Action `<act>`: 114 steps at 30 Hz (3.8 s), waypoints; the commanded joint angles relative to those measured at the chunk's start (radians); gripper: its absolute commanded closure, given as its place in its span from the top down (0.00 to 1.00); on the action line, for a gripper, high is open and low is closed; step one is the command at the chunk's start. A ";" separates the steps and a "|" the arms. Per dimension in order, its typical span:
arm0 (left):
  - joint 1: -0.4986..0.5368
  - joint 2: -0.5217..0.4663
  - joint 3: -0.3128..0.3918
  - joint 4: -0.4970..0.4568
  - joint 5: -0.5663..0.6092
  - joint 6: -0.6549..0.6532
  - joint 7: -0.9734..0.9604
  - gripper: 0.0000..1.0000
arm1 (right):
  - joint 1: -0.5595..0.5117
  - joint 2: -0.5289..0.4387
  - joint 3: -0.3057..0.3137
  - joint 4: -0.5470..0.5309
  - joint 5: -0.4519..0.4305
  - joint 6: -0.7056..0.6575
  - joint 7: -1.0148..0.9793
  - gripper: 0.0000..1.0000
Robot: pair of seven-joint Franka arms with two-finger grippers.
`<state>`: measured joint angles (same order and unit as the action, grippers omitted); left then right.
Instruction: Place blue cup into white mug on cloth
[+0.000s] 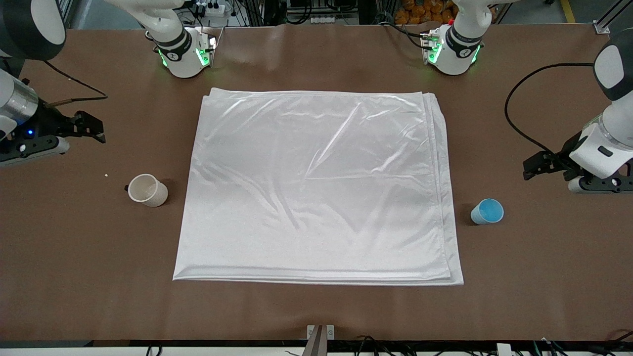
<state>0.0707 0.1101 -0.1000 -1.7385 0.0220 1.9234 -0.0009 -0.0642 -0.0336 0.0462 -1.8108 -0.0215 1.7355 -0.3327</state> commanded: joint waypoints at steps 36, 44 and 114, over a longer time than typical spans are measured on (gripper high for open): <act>0.012 0.117 -0.023 -0.305 0.088 0.525 -0.036 1.00 | -0.149 0.176 0.006 -0.286 -0.006 0.432 -0.979 1.00; 0.020 0.164 -0.023 -0.300 0.088 0.534 -0.031 1.00 | -0.152 0.251 0.006 -0.285 -0.018 0.478 -1.111 1.00; 0.098 0.295 -0.061 -0.273 0.093 0.668 0.139 0.00 | -0.207 0.425 0.009 -0.357 -0.023 0.751 -1.309 0.35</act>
<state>0.1576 0.4622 -0.1346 -2.0055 0.0996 2.5963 0.1202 -0.2540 0.3989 0.0420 -2.1532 -0.0404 2.4680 -1.6295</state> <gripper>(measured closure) 0.960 0.185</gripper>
